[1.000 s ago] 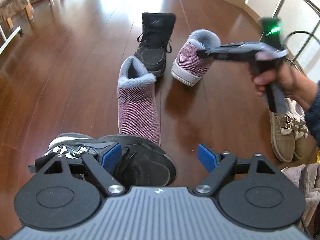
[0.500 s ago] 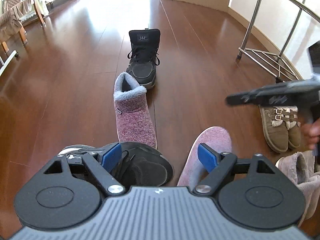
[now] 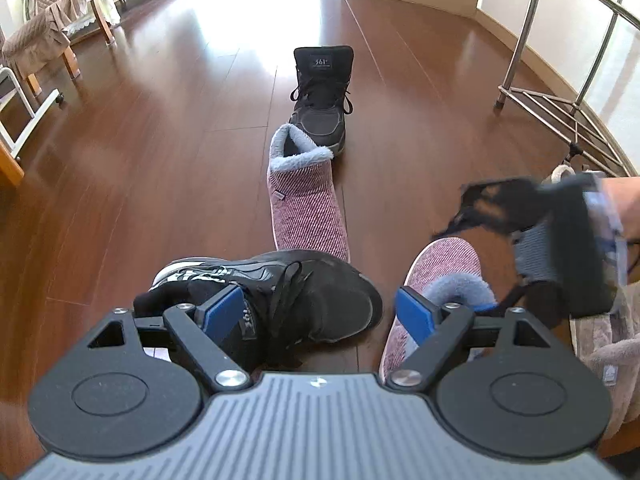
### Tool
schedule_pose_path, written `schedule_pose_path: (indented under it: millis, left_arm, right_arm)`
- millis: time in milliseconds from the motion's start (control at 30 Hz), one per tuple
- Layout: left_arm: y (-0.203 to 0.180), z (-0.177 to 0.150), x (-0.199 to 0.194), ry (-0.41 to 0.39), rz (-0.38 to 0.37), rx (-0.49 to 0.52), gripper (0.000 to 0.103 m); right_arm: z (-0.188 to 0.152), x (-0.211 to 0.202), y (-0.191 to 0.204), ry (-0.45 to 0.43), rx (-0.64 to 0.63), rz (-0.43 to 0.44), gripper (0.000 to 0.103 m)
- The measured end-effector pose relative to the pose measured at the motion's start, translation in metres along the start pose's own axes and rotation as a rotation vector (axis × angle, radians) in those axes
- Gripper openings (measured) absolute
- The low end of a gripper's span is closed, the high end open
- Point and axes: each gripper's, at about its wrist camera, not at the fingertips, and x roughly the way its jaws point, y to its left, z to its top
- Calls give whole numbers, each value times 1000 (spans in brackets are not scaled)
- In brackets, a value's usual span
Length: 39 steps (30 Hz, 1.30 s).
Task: Organize scattered shoes
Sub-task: 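Carry the pink knit boot toward the tan boots and open the right gripper, then grasp the pink boot again and stand it beside the tan boots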
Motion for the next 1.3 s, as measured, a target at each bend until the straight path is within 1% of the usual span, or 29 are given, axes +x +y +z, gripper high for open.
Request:
schedule_pose_path:
  millis: [67, 100, 200, 267, 300, 367, 400, 433, 467, 500, 533, 600, 667, 700, 733, 800, 867, 933, 1000, 1100, 1133, 1167, 1233, 1300]
  left_arm:
    - [2, -3, -1, 6, 1, -6, 85]
    - [3, -4, -1, 9, 0, -10, 85]
    - [5, -7, 0, 16, -6, -13, 85]
    - [3, -7, 1, 18, -9, -3, 85]
    - [2, -7, 1, 17, -12, 3, 85]
    - [-2, -6, 2, 14, -25, 18, 85]
    - [-4, -6, 2, 13, -30, 26, 85]
    - [-7, -7, 2, 12, -33, 37, 85]
    - [-9, -7, 3, 12, -35, 44, 85]
    - [-12, -7, 5, 15, -39, 56, 85]
    - [-15, -6, 6, 19, -42, 64, 85]
    - [-21, -5, 9, 27, -53, 77, 85]
    - [-27, -5, 10, 24, -66, 94, 85]
    - [-30, -4, 10, 23, -72, 102, 85]
    - [-33, -5, 12, 26, -75, 111, 85]
    - [-38, -7, 15, 34, -79, 128, 85]
    - [-42, -8, 19, 43, -82, 141, 85]
    - [-47, -9, 26, 68, -88, 150, 85]
    - [-51, -10, 29, 82, -88, 163, 85]
    - [-57, -13, 31, 90, -75, 196, 85]
    - [-58, -14, 32, 91, -70, 201, 85]
    - [-58, -15, 32, 92, -64, 204, 85]
    - [-57, -15, 33, 98, -60, 198, 85]
    - [-57, -14, 34, 102, -61, 193, 85]
  right_arm:
    - [0, 29, -1, 64, 109, 73, 31]
    - [-4, 41, -4, 93, 203, 97, 22]
    - [-17, 38, -14, 48, 429, 102, 22]
    - [-37, 26, -29, 17, 708, 134, 22]
    - [-45, 22, -32, 12, 795, 137, 22]
    - [-79, 6, -42, 19, 1121, 153, 22]
    - [-94, 0, -46, 26, 1264, 163, 21]
    - [-107, -4, -47, 30, 1378, 176, 21]
    - [-126, -11, -46, 34, 1545, 195, 21]
    - [-141, -15, -44, 34, 1670, 212, 22]
    - [-155, -18, -42, 31, 1780, 226, 24]
    - [-173, -20, -37, 1, 1897, 231, 27]
    - [-183, -36, -31, -70, 1916, 175, 36]
    - [-186, -44, -26, -98, 1900, 145, 50]
    - [-179, -50, -16, -105, 1810, 110, 74]
    - [-167, -62, 4, -117, 1628, 42, 98]
    - [-155, -74, 24, -128, 1445, -23, 100]
    - [-143, -83, 44, -131, 1275, -79, 102]
    - [-133, -68, 57, -90, 1203, -90, 102]
    - [-113, -32, 76, -32, 1086, -147, 101]
    - [-104, -17, 78, -21, 1058, -179, 101]
    - [-97, -6, 77, -20, 1045, -203, 101]
    - [-87, 11, 74, -24, 1038, -221, 101]
    - [-83, 19, 73, -16, 1041, -247, 98]
